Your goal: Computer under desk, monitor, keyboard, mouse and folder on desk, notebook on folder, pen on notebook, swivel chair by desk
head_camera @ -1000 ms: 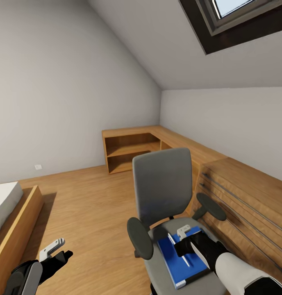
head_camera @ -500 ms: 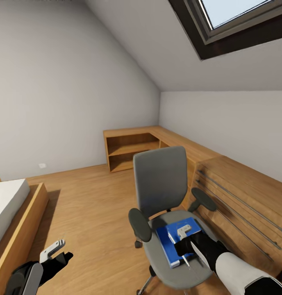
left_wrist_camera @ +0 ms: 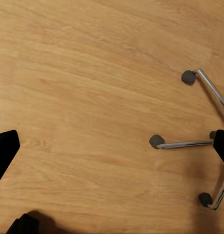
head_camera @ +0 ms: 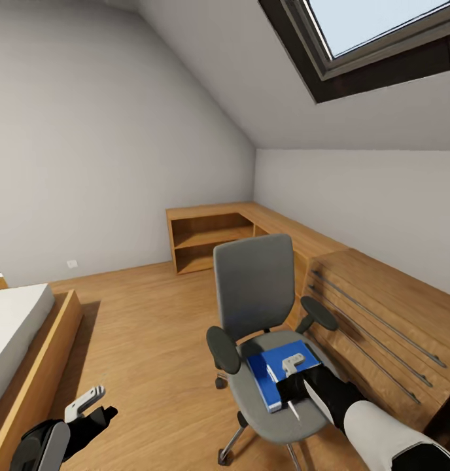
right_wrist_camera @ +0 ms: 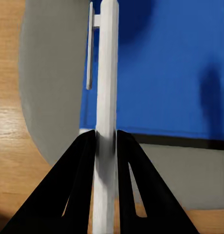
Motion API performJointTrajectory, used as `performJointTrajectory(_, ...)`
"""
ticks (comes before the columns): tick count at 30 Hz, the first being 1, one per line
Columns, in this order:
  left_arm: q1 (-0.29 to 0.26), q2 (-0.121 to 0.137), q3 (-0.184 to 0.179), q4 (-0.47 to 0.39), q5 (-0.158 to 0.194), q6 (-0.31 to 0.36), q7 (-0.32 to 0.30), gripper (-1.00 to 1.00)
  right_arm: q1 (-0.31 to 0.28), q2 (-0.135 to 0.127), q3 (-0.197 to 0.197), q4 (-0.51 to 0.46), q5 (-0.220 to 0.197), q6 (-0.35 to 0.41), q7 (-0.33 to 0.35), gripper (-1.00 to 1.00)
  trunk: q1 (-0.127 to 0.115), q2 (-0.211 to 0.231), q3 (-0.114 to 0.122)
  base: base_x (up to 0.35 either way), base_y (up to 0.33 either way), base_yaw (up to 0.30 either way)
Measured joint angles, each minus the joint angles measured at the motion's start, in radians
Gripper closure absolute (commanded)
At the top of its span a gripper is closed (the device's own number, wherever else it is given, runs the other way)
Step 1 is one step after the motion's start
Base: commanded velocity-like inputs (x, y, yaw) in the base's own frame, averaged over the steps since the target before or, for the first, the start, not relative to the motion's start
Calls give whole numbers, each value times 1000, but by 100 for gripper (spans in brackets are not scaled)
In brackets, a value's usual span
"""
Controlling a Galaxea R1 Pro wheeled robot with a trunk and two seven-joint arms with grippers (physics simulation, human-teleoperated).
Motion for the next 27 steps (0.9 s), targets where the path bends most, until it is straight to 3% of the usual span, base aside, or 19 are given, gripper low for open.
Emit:
performJointTrajectory(1,0,0,0,2,0,0,0,-100,0,-1,-15,-18,0,5,0,100,-4,7,3,0,0,0)
performJointTrajectory(2,0,0,-1,8,0,0,0,-100,0,-1,-47,-55,-1,58,0,100,-8,14,6,0,0,0)
performJointTrajectory(20,0,0,-1,9,1,0,1,-100,0,-4,-57,-96,-3,65,1,100,-77,140,63,-98,0,0)
performJointTrajectory(27,0,-1,-2,13,0,-1,4,-100,0,-12,-99,-136,-13,63,1,100,-104,189,85,-4,0,0)
